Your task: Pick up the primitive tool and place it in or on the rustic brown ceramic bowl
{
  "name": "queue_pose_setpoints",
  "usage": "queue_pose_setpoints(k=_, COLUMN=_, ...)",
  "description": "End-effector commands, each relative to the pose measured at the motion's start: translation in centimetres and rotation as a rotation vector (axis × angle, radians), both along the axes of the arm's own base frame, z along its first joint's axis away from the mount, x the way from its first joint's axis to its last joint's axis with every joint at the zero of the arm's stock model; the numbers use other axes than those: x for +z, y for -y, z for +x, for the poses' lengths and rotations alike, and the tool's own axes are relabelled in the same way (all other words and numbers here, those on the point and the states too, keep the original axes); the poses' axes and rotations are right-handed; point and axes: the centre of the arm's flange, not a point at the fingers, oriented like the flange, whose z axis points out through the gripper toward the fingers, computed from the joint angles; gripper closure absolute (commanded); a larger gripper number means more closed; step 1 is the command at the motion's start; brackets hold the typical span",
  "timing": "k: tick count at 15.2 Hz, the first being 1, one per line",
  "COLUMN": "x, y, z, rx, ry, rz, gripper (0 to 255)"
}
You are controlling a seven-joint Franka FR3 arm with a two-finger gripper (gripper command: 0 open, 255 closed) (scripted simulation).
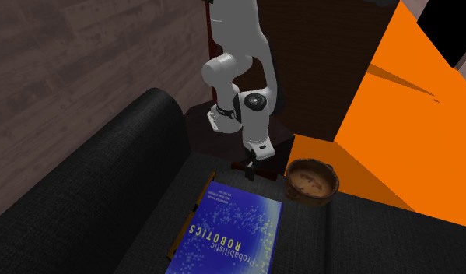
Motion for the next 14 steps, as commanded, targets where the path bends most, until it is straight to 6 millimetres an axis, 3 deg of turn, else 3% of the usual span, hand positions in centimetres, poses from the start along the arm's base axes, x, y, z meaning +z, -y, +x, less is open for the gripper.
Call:
queue_pose_setpoints(k=1, x=-0.19, y=0.04, z=0.04, rx=0.000, ry=0.001, rz=-0.001, gripper=0)
queue_pose_setpoints(k=6, x=-0.19, y=0.04, z=0.04, rx=0.000, ry=0.001, rz=-0.001, gripper=0)
queue_pose_setpoints(k=7, x=-0.19, y=0.04, z=0.04, rx=0.000, ry=0.001, rz=-0.001, gripper=255)
queue_pose_setpoints(k=14, x=-0.19, y=0.04, z=0.04, rx=0.000, ry=0.001, rz=-0.001, gripper=255)
